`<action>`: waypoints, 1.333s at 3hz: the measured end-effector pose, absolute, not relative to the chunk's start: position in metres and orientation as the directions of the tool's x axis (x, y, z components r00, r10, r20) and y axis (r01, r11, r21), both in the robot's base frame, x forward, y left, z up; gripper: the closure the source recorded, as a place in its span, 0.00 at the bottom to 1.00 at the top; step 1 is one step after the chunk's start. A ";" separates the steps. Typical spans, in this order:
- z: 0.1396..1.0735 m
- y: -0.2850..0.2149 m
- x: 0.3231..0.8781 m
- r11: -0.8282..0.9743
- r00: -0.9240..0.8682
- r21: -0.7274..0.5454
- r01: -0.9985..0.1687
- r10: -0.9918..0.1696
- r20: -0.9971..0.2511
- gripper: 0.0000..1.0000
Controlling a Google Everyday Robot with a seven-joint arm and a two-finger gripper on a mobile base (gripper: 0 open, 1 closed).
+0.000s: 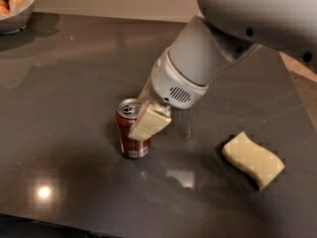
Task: Move coke can near water bottle
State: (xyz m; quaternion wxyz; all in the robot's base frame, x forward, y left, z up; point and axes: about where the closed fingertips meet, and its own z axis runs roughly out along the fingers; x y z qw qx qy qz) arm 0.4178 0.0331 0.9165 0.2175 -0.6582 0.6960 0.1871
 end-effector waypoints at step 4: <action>0.916 -0.089 0.474 0.452 -0.371 -0.021 -0.892 -0.758 -0.537 1.00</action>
Offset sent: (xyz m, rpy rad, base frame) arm 0.0463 -0.1108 0.0008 -0.0354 0.0867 -0.3148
